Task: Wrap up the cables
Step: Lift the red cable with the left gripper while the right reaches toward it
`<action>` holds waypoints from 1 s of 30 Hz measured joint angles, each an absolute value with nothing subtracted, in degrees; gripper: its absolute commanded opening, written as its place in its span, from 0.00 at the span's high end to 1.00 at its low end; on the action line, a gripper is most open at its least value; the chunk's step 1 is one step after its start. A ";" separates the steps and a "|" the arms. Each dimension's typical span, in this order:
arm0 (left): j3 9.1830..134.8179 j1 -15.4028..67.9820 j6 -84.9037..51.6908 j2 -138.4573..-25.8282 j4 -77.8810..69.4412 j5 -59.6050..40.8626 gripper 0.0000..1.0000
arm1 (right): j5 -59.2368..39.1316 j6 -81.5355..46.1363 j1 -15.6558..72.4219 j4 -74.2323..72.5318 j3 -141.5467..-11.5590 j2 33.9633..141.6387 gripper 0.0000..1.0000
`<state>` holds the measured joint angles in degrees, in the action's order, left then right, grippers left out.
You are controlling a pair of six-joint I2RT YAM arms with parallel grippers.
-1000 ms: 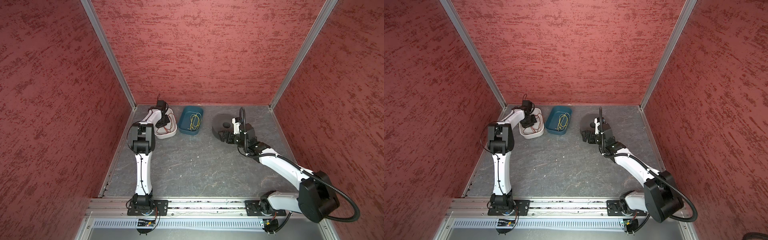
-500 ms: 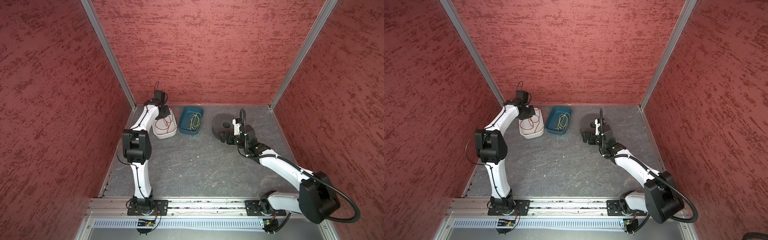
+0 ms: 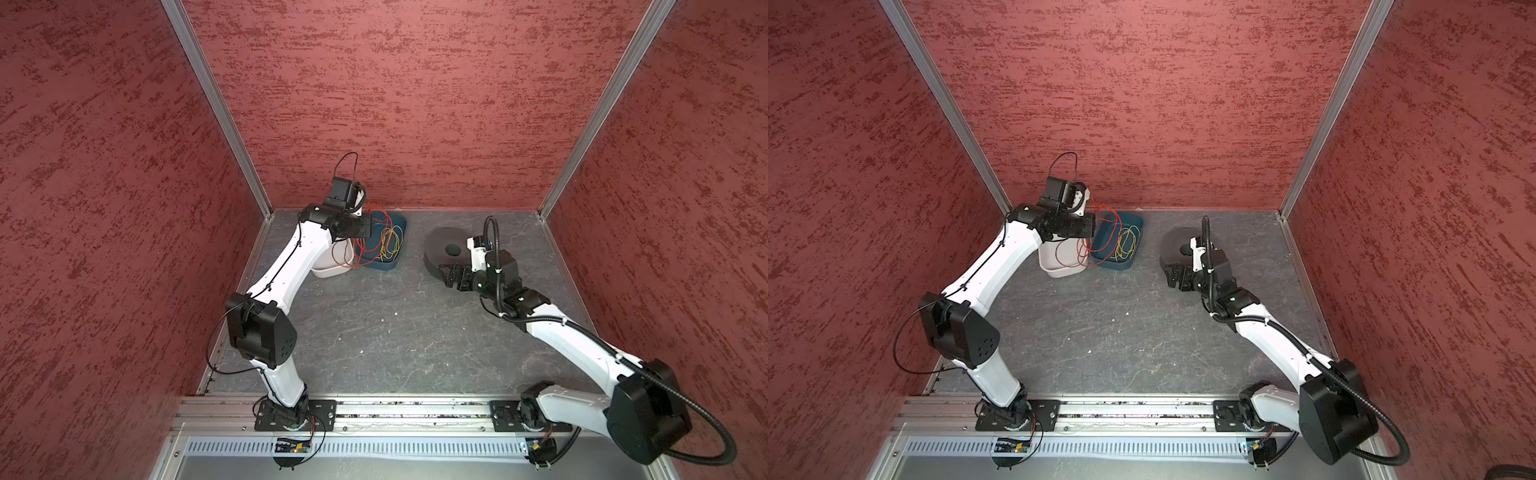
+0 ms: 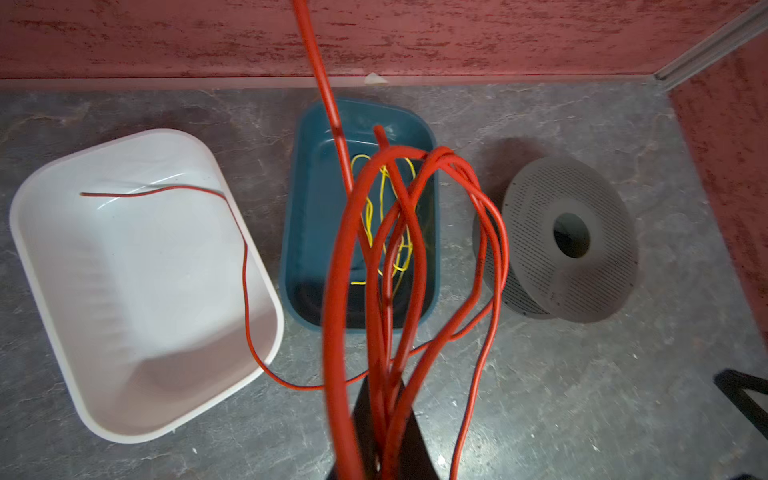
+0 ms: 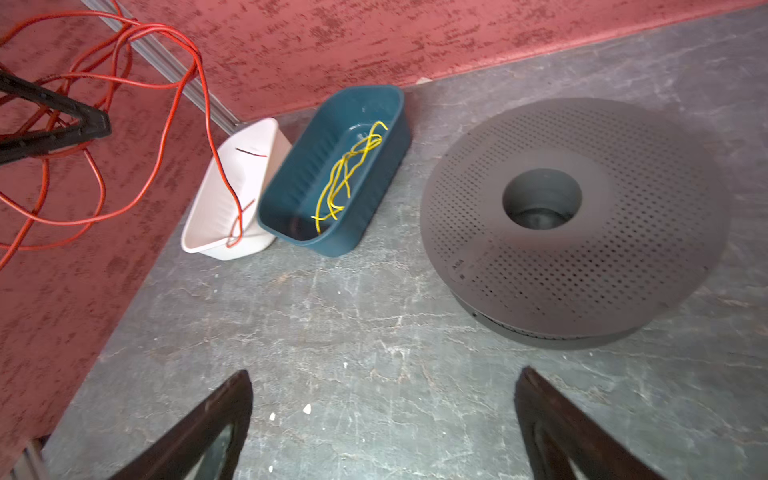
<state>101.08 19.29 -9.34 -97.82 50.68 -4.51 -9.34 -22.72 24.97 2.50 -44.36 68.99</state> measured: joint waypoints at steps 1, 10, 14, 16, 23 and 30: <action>101.06 19.40 -9.37 -96.75 50.83 -5.06 1.00 | -10.11 -22.79 24.97 2.20 -44.36 68.99 0.01; 107.53 21.96 -10.92 -90.39 53.74 -8.08 1.00 | -21.63 -26.39 25.15 -9.28 -42.30 73.23 0.01; 111.90 24.53 -11.73 -89.54 55.18 -8.78 1.00 | -24.73 -26.24 27.51 -16.25 -39.68 73.73 0.01; 113.58 25.71 -12.21 -89.34 56.21 -8.86 1.00 | -24.86 -25.23 29.52 -19.29 -39.33 73.71 0.01; 119.46 29.41 -13.50 -89.32 60.53 -8.93 1.00 | -21.56 -22.55 31.90 -30.26 -39.31 74.85 0.06; 123.85 31.14 -14.76 -88.79 63.40 -8.97 1.00 | -17.10 -20.95 34.48 -36.71 -39.35 81.49 0.07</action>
<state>123.85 31.14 -14.76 -88.79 63.40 -8.97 -17.10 -20.95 34.48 -36.71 -39.35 81.49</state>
